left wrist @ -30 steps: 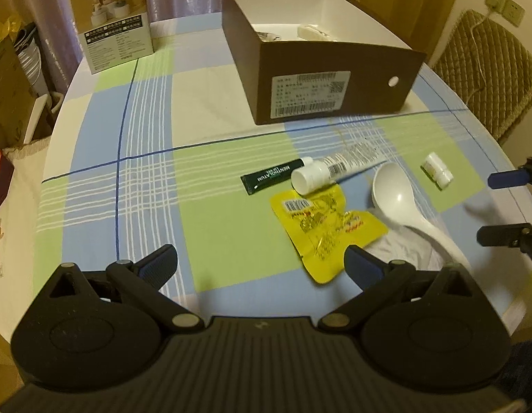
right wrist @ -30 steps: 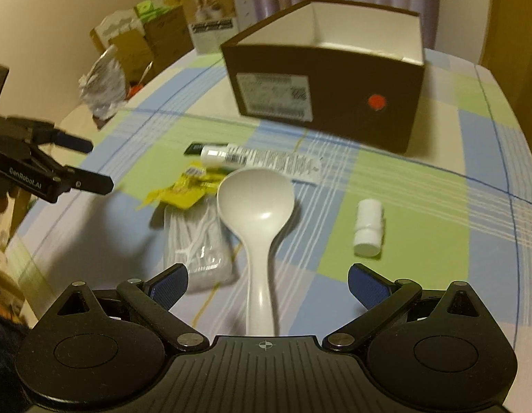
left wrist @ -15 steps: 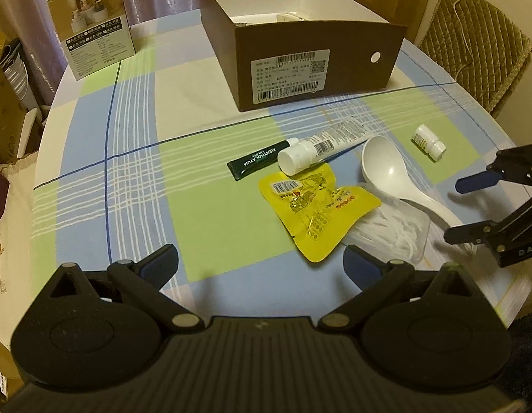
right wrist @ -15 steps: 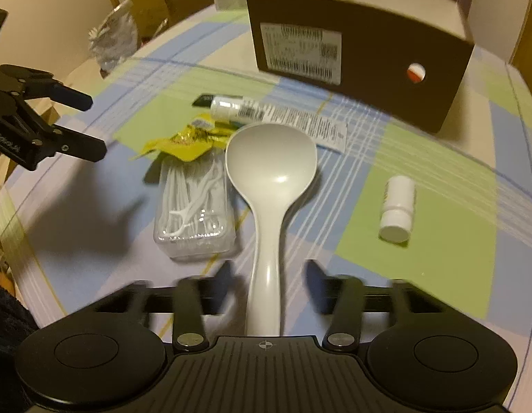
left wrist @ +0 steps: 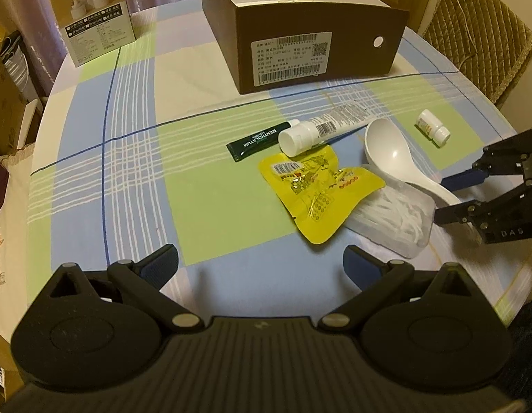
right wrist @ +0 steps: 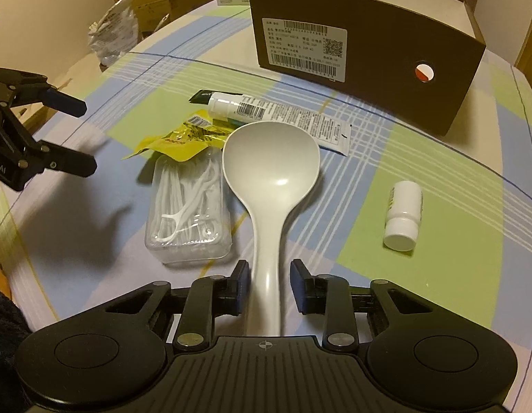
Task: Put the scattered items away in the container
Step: 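Grasp the white ladle handle with the right tool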
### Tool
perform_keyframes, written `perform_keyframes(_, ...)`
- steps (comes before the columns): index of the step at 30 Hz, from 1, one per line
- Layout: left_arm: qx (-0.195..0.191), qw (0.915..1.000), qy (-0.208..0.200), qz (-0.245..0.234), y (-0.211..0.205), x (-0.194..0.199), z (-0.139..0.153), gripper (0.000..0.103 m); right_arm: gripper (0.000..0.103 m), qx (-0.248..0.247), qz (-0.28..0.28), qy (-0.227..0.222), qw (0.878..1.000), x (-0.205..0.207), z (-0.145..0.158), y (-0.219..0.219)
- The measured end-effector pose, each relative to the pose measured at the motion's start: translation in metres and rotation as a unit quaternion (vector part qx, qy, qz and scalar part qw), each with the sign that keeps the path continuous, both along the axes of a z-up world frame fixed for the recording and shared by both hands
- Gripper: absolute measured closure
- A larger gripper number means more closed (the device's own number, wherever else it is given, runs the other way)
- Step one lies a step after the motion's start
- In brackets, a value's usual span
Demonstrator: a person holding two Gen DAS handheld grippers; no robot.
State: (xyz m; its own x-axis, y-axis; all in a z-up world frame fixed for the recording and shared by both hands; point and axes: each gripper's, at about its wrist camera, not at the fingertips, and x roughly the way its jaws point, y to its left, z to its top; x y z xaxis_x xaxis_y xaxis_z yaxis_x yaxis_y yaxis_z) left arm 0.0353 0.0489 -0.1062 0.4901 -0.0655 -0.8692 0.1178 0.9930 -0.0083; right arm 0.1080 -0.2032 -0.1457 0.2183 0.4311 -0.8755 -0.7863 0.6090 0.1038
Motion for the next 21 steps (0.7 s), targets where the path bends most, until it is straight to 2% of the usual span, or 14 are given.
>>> perform_keyframes(2, 0.001, 1.0000, -0.001, -0.008, -0.002, 0.000, -0.001, 0.004, 0.071, 0.000, 0.000, -0.001, 1.000, 0.000, 0.000, -0.001)
perform_keyframes(4, 0.003, 0.9999, -0.002, -0.017, -0.006, 0.000, -0.002, 0.004, 0.079, -0.002, 0.002, -0.004, 1.000, -0.001, 0.001, -0.002)
perform_keyframes(11, 0.028, 0.9978, -0.018, -0.057, -0.022, 0.001, -0.010, 0.013, 0.079, -0.009, -0.011, -0.003, 1.000, -0.005, 0.004, -0.018)
perform_keyframes(13, 0.042, 0.9962, -0.024, -0.073, -0.027, 0.001, -0.014, 0.023, 0.079, -0.009, -0.017, -0.001, 1.000, -0.006, 0.004, -0.024)
perform_keyframes(15, 0.064, 0.9931, -0.032, -0.093, -0.035, 0.002, -0.018, 0.028, 0.079, -0.008, -0.022, 0.002, 1.000, -0.007, 0.004, -0.028)
perform_keyframes(20, 0.115, 0.9800, -0.070, -0.147, -0.055, 0.001, -0.026, 0.046, 0.079, -0.006, -0.031, 0.004, 1.000, -0.009, 0.005, -0.031)
perform_keyframes(21, 0.118, 0.9783, -0.073, -0.154, -0.058, 0.002, -0.028, 0.053, 0.079, -0.007, -0.030, 0.002, 1.000, -0.009, 0.005, -0.031)
